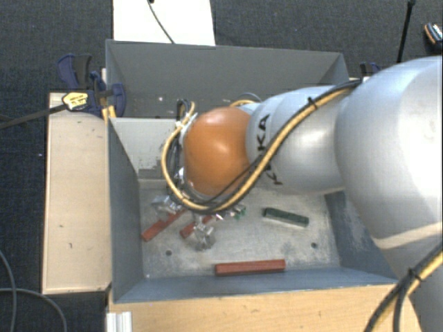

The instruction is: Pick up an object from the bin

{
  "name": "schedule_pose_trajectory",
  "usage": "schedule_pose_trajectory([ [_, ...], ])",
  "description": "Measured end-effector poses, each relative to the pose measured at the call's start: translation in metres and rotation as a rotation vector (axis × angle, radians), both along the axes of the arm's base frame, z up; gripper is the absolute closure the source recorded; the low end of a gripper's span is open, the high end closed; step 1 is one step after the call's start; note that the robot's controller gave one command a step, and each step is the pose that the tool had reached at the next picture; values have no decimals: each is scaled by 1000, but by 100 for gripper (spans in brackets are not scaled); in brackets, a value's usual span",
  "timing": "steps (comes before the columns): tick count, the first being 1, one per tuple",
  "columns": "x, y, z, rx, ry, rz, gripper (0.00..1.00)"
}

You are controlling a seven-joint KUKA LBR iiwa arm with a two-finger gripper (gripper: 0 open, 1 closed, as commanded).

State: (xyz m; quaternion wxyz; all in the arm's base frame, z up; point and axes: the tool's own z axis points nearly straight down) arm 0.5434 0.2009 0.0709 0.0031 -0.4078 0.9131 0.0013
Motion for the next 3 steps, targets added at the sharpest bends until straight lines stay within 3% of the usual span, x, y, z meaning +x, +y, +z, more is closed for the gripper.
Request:
schedule_pose_trajectory([
  [1, 0, -2, 0, -1, 2, -10, 100],
  [2, 9, 17, 149, -1, -7, 122, 100],
  [3, 7, 16, 144, -3, 3, 117, 0],
])
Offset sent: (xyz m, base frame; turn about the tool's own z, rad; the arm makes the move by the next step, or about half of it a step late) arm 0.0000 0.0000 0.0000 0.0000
